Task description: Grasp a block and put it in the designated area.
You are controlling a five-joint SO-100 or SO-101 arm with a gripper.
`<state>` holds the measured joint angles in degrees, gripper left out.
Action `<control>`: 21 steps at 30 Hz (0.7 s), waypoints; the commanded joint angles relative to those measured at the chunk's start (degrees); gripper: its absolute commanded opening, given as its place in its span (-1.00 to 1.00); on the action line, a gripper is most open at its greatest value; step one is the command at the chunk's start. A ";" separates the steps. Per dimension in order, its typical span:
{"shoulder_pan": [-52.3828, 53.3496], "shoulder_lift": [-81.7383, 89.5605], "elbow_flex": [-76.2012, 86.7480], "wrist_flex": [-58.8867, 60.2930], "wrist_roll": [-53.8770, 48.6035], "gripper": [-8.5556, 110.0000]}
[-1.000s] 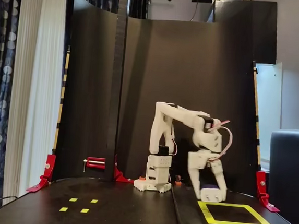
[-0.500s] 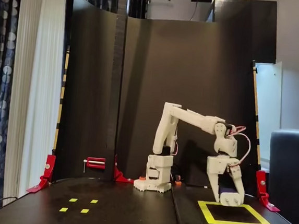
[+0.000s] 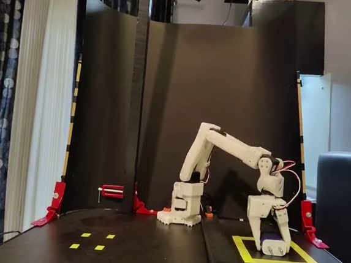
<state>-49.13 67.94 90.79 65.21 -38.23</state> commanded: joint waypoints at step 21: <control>-0.26 -4.39 -5.19 4.22 -2.90 -0.49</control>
<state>-49.13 63.28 86.22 68.64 -40.61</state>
